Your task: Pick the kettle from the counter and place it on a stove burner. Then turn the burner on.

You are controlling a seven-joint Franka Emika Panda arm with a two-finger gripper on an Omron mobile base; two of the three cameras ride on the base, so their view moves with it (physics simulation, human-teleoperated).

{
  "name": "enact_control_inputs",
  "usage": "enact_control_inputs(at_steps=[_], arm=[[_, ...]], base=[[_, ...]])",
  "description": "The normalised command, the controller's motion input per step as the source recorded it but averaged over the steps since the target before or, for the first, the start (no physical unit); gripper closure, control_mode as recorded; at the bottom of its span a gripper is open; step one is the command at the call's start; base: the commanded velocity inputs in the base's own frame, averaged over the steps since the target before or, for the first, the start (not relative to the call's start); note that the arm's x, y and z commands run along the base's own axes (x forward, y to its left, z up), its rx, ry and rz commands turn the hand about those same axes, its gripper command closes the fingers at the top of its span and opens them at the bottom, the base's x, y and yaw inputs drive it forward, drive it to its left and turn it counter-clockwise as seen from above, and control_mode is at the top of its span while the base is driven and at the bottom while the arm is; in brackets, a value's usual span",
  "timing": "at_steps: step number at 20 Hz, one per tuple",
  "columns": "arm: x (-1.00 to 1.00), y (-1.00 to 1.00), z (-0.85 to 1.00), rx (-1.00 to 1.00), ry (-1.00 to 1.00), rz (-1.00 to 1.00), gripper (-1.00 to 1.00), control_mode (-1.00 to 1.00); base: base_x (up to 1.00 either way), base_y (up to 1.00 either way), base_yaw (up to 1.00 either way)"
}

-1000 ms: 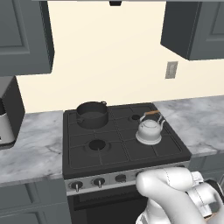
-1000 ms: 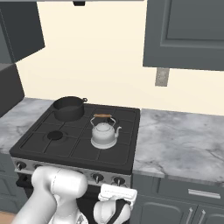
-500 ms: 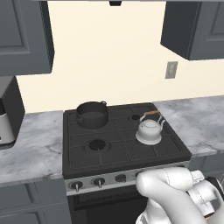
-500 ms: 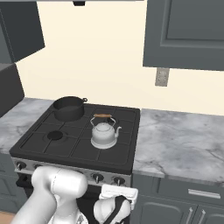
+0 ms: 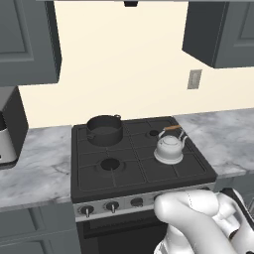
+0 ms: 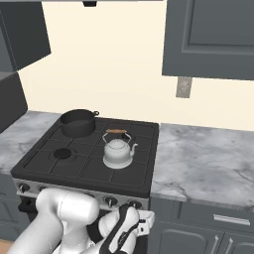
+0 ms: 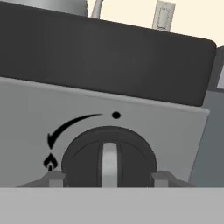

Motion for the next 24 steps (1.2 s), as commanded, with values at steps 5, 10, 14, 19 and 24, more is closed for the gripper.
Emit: enact_control_inputs(at_steps=[5, 10, 14, 19, 24], arm=[[0.03, -0.01, 0.52, -0.15, 0.00, 0.20, 1.00, -1.00], [0.07, -0.23, 0.20, -0.16, -0.03, 0.26, 1.00, -1.00], [0.05, -0.19, 0.07, -0.17, -0.10, 0.29, 1.00, -1.00], [0.02, -0.14, 0.03, -0.18, -0.18, 0.33, 1.00, -1.00], [0.00, -0.13, 0.03, -0.19, -0.23, 0.39, 1.00, -1.00]], base=[[0.00, 0.00, 0.00], [0.00, 0.00, 0.00], [0.00, 0.00, 0.00], [0.00, 0.00, 0.00], [0.00, 0.00, 0.00]])
